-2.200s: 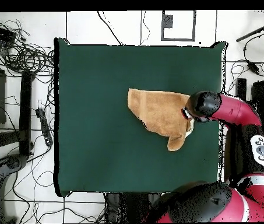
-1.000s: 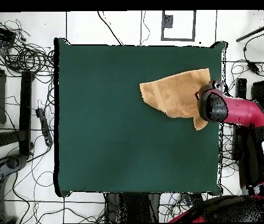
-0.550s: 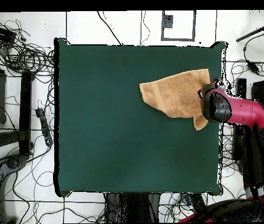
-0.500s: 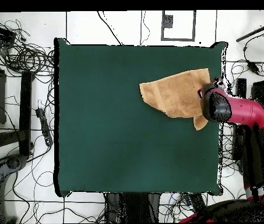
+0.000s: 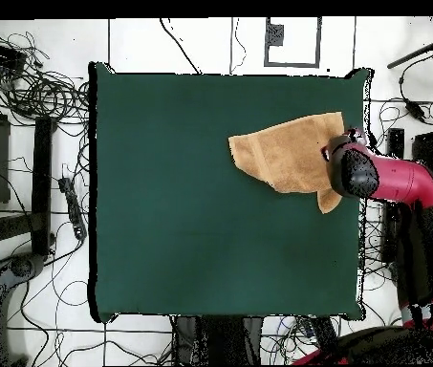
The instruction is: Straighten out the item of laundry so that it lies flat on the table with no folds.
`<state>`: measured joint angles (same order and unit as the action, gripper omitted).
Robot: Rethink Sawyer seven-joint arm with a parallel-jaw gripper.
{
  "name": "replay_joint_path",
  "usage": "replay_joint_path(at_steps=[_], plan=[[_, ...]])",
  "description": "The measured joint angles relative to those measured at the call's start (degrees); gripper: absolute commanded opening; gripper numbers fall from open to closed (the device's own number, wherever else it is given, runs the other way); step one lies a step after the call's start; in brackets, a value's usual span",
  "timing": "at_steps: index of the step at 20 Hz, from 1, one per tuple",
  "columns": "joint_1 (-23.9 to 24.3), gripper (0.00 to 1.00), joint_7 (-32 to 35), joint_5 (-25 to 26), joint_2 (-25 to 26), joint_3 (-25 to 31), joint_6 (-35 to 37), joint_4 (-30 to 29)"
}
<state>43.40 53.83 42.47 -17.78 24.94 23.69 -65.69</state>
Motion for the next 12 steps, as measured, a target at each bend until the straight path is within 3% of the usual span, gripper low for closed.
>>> replay_joint_path(at_steps=[12], plan=[[-1.53, 1.0, 0.0, -4.3, -1.25, -0.29, 11.44, -0.31]])
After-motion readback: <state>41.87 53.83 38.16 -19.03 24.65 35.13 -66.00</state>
